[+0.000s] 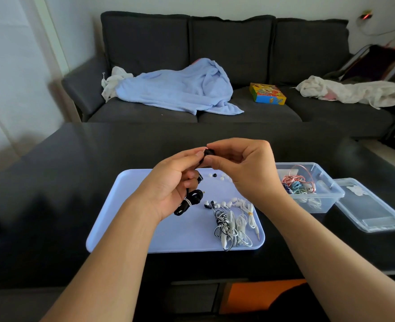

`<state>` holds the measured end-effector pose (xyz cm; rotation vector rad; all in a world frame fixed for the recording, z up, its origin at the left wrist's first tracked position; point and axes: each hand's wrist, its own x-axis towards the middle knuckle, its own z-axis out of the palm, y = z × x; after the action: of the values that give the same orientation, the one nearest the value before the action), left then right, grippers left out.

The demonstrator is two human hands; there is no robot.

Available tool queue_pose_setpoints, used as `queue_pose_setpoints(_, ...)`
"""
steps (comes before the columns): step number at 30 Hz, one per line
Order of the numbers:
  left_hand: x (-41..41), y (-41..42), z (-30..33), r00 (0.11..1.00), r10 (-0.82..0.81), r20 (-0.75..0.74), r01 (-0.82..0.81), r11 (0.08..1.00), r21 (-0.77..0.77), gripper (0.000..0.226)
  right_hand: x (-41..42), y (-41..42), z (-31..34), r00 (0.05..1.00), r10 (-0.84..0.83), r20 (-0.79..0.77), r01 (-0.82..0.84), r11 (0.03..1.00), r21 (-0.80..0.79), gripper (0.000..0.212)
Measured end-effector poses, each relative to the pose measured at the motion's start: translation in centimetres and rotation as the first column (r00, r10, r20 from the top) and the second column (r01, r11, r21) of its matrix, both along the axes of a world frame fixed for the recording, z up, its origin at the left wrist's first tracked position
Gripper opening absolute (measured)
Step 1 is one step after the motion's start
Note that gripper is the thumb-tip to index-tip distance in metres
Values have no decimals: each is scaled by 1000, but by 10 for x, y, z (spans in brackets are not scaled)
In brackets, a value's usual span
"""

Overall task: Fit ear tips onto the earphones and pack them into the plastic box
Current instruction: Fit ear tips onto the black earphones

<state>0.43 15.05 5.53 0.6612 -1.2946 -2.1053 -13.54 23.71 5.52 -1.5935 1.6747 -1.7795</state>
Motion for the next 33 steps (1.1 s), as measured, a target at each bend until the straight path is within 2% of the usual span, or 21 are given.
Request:
queue_pose_setpoints(2,-1,0,0,1000,-10,-7,10,1000,-10,16,0,0,-1,998,-56,-35,55,998,-18,21)
queue_pose_setpoints(5,-3,2,-1,999,-29,37,32,995,-92,20,1,-1,-3,973,-161,-167,152,986,-64,19)
queue_pose_setpoints(8,-5,5,-3,998,5,63,4,989,-147,21,1,-8,-6,880,-271,-390,231,962,-146,17)
queue_pose_setpoints(10,-7,6,-4,996,33,85,-16,982,-188,19,2,-10,-7,867,-277,-414,248,961,-123,17)
queue_pose_setpoints(14,-7,6,-5,994,74,84,-59,984,-168,18,3,-4,-4,954,-211,-215,214,977,-12,12)
queue_pose_setpoints(19,-9,6,-7,988,138,64,-127,979,-160,16,5,-3,-1,988,-143,61,136,986,99,9)
queue_pose_setpoints(21,-10,7,-6,988,146,43,-139,981,-131,18,6,-2,1,966,-123,227,91,985,146,7)
queue_pose_setpoints(23,-10,6,-6,987,156,36,-150,980,-130,18,7,-2,3,905,-99,414,20,981,191,7)
queue_pose_setpoints(25,-11,6,-8,984,172,44,-163,974,-158,16,6,-3,3,840,-70,539,-56,975,214,10)
queue_pose_setpoints(28,-12,6,-9,979,191,65,-175,966,-192,15,4,-2,2,764,-28,644,-157,961,227,16)
queue_pose_setpoints(33,-12,7,-7,983,171,64,-160,975,-153,20,-1,-3,5,744,-12,669,-213,943,254,13)
